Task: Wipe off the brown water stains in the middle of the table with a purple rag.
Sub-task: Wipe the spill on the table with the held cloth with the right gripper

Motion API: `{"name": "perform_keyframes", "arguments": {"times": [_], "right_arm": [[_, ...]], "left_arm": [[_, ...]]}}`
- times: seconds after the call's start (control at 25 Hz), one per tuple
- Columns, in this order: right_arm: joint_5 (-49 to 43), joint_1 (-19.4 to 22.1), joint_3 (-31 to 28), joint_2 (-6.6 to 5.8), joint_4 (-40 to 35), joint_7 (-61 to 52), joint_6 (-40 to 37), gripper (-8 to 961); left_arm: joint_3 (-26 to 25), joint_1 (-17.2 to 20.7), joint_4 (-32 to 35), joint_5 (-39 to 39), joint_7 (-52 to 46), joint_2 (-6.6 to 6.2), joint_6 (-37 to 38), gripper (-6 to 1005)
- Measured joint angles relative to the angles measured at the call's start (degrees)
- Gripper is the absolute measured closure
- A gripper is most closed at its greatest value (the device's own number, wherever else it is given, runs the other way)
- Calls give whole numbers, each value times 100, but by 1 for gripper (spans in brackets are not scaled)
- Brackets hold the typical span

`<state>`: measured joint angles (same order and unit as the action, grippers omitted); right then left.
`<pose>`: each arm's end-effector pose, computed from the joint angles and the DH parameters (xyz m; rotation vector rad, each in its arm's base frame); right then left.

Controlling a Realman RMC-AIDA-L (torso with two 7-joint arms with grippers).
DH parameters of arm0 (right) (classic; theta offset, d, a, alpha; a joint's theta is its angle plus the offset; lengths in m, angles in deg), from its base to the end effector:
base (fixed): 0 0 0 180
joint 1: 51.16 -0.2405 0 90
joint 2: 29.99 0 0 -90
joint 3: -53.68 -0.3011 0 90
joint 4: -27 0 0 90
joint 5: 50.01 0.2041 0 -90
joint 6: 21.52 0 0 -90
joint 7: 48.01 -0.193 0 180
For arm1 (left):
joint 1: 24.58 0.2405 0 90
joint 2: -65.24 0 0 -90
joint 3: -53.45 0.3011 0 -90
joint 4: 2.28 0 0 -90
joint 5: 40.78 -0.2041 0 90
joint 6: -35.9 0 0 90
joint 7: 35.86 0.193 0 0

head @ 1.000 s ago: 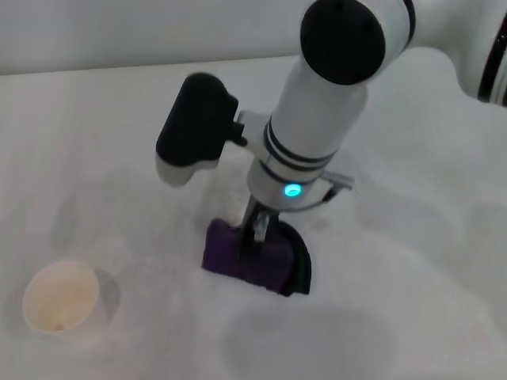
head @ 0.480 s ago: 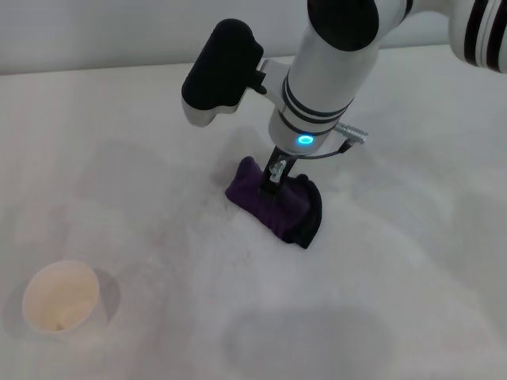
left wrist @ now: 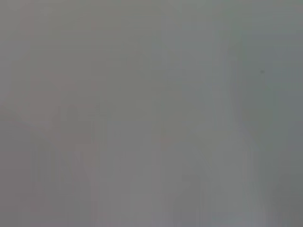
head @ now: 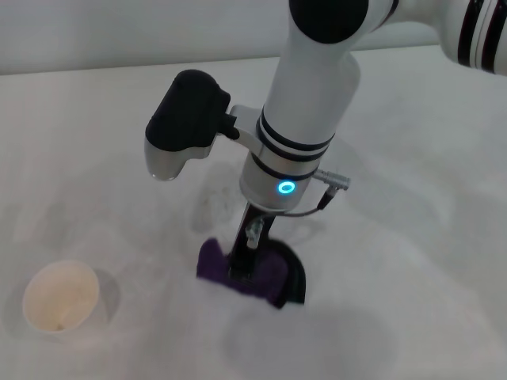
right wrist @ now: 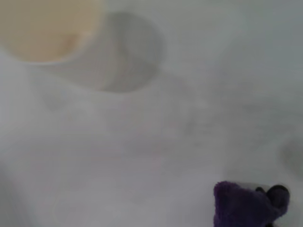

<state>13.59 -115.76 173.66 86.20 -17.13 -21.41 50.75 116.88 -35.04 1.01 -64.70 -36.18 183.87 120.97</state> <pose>0.1487 0.3724 -0.1845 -2.9176 0.6321 -0.8526 -0.4113 0.2825 0.0082 -1.5409 -0.2750 -0.4852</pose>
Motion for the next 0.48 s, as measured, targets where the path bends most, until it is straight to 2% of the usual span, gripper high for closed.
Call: {"name": "perform_keyframes", "arguments": {"times": [0.16,0.36,0.48], "right_arm": [[185,-8,-86,0,37,180,156,881],[-182,-80,-131,0,407,92,-371,881],[-666,-93,-382,-1,699,30,-689,881]], "left_arm": [[-7,0,-4,7,8,2,0,122],[-16,31,-20,16,10,9,0,122],[-16,60,-7,20,12,10,1,122]]}}
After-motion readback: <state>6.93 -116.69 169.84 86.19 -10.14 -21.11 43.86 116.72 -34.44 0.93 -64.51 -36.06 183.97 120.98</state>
